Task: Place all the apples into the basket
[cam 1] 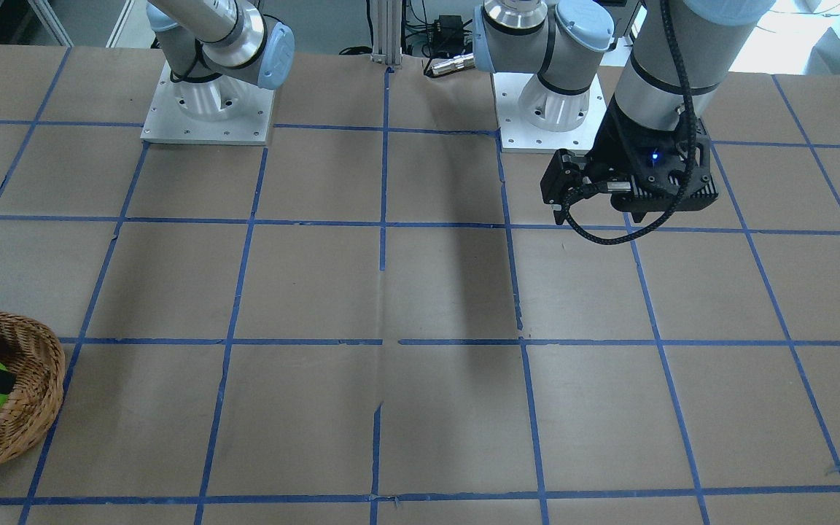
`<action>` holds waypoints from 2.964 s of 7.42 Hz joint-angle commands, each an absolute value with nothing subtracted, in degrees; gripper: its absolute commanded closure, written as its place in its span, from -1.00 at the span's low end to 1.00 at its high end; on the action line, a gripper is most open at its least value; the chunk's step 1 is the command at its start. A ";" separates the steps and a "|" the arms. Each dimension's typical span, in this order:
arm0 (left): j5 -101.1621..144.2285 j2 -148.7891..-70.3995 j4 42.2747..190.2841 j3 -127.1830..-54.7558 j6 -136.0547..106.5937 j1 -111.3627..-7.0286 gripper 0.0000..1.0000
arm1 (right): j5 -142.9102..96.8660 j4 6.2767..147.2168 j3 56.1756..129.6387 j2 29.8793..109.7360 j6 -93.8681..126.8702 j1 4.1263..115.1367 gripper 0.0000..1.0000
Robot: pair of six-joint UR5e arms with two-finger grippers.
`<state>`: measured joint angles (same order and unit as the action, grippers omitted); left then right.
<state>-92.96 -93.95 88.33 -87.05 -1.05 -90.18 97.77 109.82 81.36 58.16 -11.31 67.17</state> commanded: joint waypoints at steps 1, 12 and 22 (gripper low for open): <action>-92.99 -93.87 88.33 -87.01 -1.05 -90.18 -1.00 | 97.56 109.52 81.39 58.18 -11.25 67.15 -1.00; -93.08 -93.34 88.33 -86.66 -1.05 -90.26 -1.00 | 90.26 82.87 88.12 87.43 19.38 89.96 -1.00; -92.90 -93.43 88.77 -86.49 -1.05 -90.53 -1.00 | 89.47 82.44 92.81 95.01 7.29 87.36 -1.00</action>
<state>-92.96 -93.30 88.45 -86.62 -1.05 -90.49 89.51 82.44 92.89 94.57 7.30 87.35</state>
